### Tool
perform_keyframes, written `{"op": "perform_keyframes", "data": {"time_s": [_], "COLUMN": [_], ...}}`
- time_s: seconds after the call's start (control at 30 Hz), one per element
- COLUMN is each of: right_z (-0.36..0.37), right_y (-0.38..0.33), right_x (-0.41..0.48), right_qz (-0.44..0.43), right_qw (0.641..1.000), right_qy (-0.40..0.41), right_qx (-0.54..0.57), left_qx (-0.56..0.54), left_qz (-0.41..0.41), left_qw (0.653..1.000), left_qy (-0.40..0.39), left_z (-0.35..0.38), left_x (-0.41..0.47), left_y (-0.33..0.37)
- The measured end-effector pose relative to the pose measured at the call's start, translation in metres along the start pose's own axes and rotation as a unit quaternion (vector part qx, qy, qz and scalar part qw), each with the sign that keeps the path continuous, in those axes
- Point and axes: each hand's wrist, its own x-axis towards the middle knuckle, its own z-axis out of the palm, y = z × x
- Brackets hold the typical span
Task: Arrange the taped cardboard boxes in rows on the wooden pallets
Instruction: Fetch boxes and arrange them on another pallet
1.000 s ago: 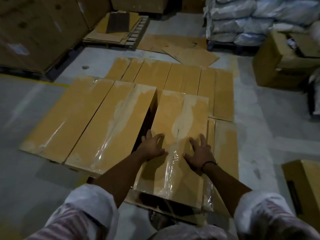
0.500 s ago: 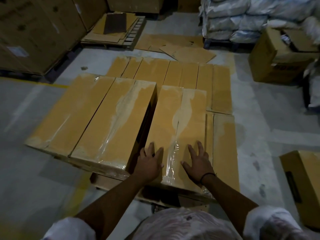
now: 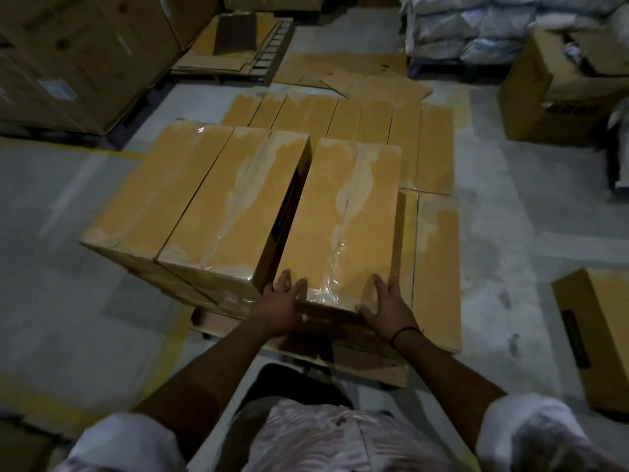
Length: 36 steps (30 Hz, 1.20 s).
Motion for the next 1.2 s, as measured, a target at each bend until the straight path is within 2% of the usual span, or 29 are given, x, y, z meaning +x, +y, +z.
{"op": "perform_keyframes", "data": {"time_s": [0.23, 0.33, 0.43, 0.53, 0.7, 0.87, 1.2], "right_z": [0.005, 0.012, 0.022, 0.028, 0.036, 0.031, 0.034], "right_y": [-0.014, -0.02, -0.026, -0.032, -0.048, -0.053, -0.067], "right_x": [-0.005, -0.001, 0.003, 0.008, 0.005, 0.004, 0.007], "right_qz": [0.046, 0.113, 0.154, 0.158, 0.159, 0.147, 0.114], "right_qw": [0.997, 0.979, 0.957, 0.96, 0.957, 0.957, 0.956], "right_qy": [0.0, 0.056, 0.101, 0.109, 0.146, 0.163, 0.172], "right_qx": [0.065, 0.162, 0.224, 0.202, 0.196, 0.187, 0.207], "left_qx": [-0.052, -0.088, -0.07, -0.005, -0.04, -0.093, -0.088], "left_qz": [-0.014, 0.017, 0.03, 0.079, 0.139, 0.142, 0.129], "left_qw": [0.998, 0.996, 0.997, 0.996, 0.988, 0.983, 0.982], "left_qy": [0.03, 0.025, 0.023, 0.044, 0.056, 0.068, 0.103], "left_z": [-0.014, -0.027, -0.042, -0.051, -0.054, -0.072, -0.074], "left_x": [0.015, 0.025, 0.03, 0.035, 0.038, 0.041, 0.037], "left_y": [-0.013, -0.027, -0.044, -0.056, -0.067, -0.067, -0.084]}}
